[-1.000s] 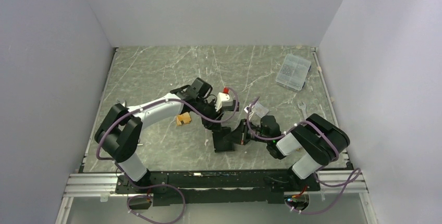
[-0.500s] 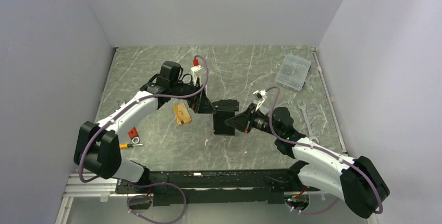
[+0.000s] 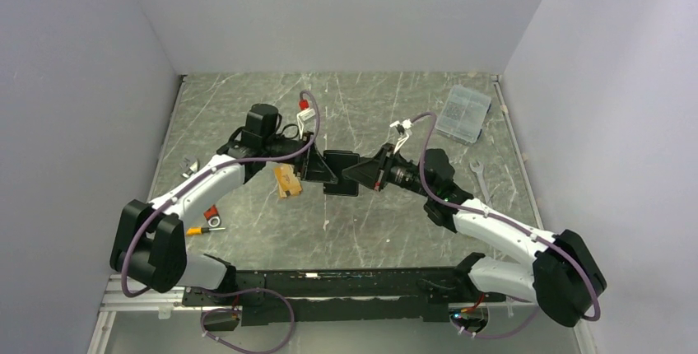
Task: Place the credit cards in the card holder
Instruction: Pick up the card holder from the center of the board.
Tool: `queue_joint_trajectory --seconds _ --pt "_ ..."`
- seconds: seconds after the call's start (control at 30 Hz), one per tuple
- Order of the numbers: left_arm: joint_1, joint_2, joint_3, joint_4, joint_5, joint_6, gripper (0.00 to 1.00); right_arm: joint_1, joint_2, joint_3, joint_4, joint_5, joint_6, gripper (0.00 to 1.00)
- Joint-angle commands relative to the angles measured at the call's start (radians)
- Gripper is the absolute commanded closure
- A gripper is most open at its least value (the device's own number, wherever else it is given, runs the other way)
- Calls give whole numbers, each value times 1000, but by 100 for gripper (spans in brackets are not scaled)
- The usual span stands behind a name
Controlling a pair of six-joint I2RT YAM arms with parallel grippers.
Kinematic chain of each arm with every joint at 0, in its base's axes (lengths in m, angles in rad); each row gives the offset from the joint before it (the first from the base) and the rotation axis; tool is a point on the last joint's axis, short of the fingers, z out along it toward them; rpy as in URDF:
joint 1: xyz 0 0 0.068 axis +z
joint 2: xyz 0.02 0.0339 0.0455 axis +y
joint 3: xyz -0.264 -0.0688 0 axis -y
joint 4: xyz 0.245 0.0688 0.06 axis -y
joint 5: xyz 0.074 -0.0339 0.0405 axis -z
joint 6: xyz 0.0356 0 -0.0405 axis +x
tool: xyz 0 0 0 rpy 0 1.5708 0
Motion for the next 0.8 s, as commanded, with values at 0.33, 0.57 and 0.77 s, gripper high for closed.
queue_joint_trajectory --seconds 0.33,0.57,0.77 --pt "77 -69 -16 121 85 -91 99 81 58 116 -88 211 -16 53" --pt "93 -81 20 -96 -126 19 100 93 -12 283 -492 475 -137 18" --pt "93 -83 41 -181 -322 55 100 246 90 459 -755 719 -120 34"
